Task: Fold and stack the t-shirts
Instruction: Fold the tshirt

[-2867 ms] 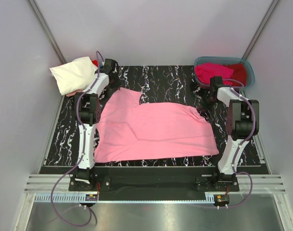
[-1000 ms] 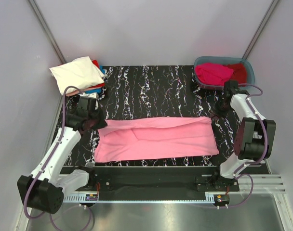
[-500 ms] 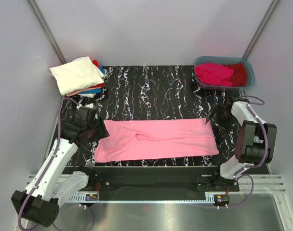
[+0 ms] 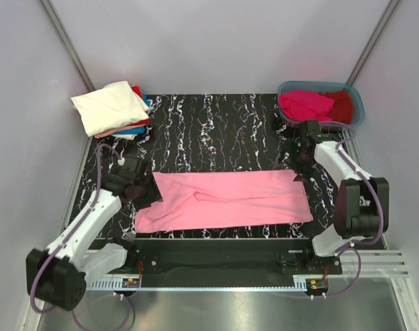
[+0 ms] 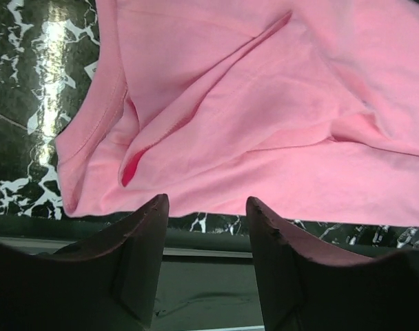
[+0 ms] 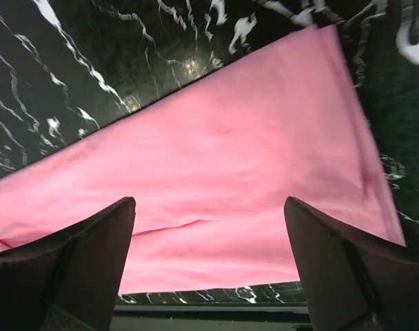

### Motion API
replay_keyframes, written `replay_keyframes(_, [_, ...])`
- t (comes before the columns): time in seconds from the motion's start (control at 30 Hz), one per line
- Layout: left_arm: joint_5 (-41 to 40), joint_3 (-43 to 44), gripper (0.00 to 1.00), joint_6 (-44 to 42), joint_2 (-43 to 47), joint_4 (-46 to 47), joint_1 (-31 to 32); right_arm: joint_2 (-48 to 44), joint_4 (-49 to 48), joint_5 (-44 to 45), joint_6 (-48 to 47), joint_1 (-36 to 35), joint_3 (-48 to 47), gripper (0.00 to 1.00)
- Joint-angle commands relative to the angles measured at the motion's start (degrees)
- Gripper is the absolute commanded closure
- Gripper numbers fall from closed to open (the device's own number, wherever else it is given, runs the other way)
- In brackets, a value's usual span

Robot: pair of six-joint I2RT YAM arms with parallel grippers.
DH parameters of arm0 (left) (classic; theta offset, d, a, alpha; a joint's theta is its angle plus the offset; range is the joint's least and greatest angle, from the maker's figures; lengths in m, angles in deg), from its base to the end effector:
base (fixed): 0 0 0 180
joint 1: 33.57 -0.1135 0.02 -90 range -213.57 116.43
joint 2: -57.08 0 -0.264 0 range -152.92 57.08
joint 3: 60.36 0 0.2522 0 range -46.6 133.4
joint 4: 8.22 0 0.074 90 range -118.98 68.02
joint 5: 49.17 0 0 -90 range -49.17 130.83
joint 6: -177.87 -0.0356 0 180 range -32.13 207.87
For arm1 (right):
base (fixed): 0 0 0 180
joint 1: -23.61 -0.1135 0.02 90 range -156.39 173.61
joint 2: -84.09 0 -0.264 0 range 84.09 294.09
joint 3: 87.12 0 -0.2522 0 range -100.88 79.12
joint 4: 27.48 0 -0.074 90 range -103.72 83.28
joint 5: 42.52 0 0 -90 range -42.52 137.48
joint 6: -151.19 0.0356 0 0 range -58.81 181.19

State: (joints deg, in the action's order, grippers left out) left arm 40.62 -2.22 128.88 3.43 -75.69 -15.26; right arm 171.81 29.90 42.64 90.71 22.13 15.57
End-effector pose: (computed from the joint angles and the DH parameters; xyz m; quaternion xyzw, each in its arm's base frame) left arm 0.1564 -0.0516 0.2482 -0.1918 0.9532 -0.1141 0.2039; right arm 0.2987 0.0107 0.2304 0.2296 0.9532 0.0914 0.1744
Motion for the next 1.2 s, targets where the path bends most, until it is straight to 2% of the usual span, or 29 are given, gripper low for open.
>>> replay_keyframes(0.0, [0.3,-2.1,0.48,2.0,-7.3,8.4,0.9,5.9,-1.0,-2.3,-2.0,-3.2,-0.1,0.05])
replay_keyframes(0.13, [0.9,-3.3,0.51,1.3,-16.3,15.6,1.2,11.1,-3.8,-4.4,-2.4,-5.5,2.3,0.07])
replay_keyframes(0.27, [0.6,-1.4,0.53,-0.6,-28.0,20.2,1.2,12.3,-7.1,-5.0,-1.4,-9.3,6.8,0.09])
replay_keyframes(0.4, [0.0,4.9,0.68,-2.4,-37.7,20.6,1.2,8.1,-9.9,-4.7,2.0,-13.0,14.5,0.09])
replay_keyframes(0.5, [-2.5,16.8,0.65,-5.1,-47.0,16.5,1.2,3.0,-10.2,-5.4,5.4,-17.4,18.2,0.09])
replay_keyframes(0.53, [-2.6,25.0,0.65,-5.6,-52.8,14.1,1.1,1.4,-10.1,-4.7,6.9,-21.2,20.1,0.1])
replay_keyframes(0.57, [-2.7,29.6,0.65,-6.0,-56.3,12.4,1.2,-0.3,-10.3,-4.6,8.3,-21.2,20.1,0.1])
replay_keyframes(0.6, [-2.9,35.6,0.65,-6.7,-59.9,10.7,1.1,-3.6,-10.2,-4.5,11.9,-26.5,22.0,0.1])
replay_keyframes(0.63, [-2.6,41.3,0.65,-7.1,-67.6,9.0,1.2,-5.2,-10.0,-4.3,14.4,-30.6,22.5,0.1])
replay_keyframes(0.67, [-2.1,54.9,0.65,-7.4,-71.8,5.3,1.2,-6.8,-10.0,-4.5,16.8,-35.0,22.1,0.1])
replay_keyframes(0.7, [-0.2,62.4,0.65,-8.0,-76.4,3.5,1.2,-9.2,-10.8,-5.8,20.3,-45.8,20.8,0.08])
replay_keyframes(0.73, [2.9,70.2,0.66,-8.6,-85.9,1.6,1.2,-9.9,-11.7,-6.4,21.5,-51.1,19.0,0.09])
replay_keyframes(0.77, [6.2,89.1,0.67,-9.5,-90.9,-1.2,1.6,-10.6,-12.3,-6.3,22.3,-55.9,14.2,0.08])
replay_keyframes(0.8, [12.4,97.9,0.67,-10.8,-95.6,-2.4,1.8,-11.6,-11.5,-4.1,22.5,-64.1,11.4,0.06])
replay_keyframes(0.83, [15.5,106.9,0.64,-10.7,-102.4,-3.1,1.9,-12.2,-10.6,-2.6,22.3,-66.3,8.8,0.05])
replay_keyframes(0.87, [21.0,112.4,0.63,-10.3,-103.2,-1.0,1.9,-14.1,-9.6,-0.2,21.6,-67.7,5.4,0.05])
replay_keyframes(0.9, [22.6,109.5,0.61,-9.8,-101.9,1.9,1.9,-15.5,-8.0,0.8,21.3,-67.9,4.6,0.04])
replay_keyframes(0.93, [23.1,103.9,0.59,-9.8,-94.0,5.8,2.0,-17.1,-7.6,1.8,20.9,-67.9,4.2,0.03])
replay_keyframes(0.97, [22.9,89.2,0.45,-9.7,-88.5,15.5,2.1,-20.2,-7.0,6.4,20.5,-68.0,4.3,0.02])
replay_keyframes(1.03, [21.0,80.1,0.29,-10.9,-74.1,23.9,2.1,-22.0,-3.3,10.5,19.3,-66.9,3.5,0.0])
replay_keyframes(1.07, [18.9,78.0,0.04,-11.7,-70.7,23.7,2.0,-22.1,-1.4,11.9,18.4,-66.2,1.5,0.0])
replay_keyframes(1.1, [17.9,78.1,0.01,-13.8,-68.1,22.3,1.9,-21.3,1.6,13.3,16.1,-65.2,0.2,0.0])
replay_keyframes(1.17, [15.4,81.1,0.01,-15.8,-63.6,14.0,1.5,-19.5,5.0,15.1,14.5,-62.0,-4.3,0.0])
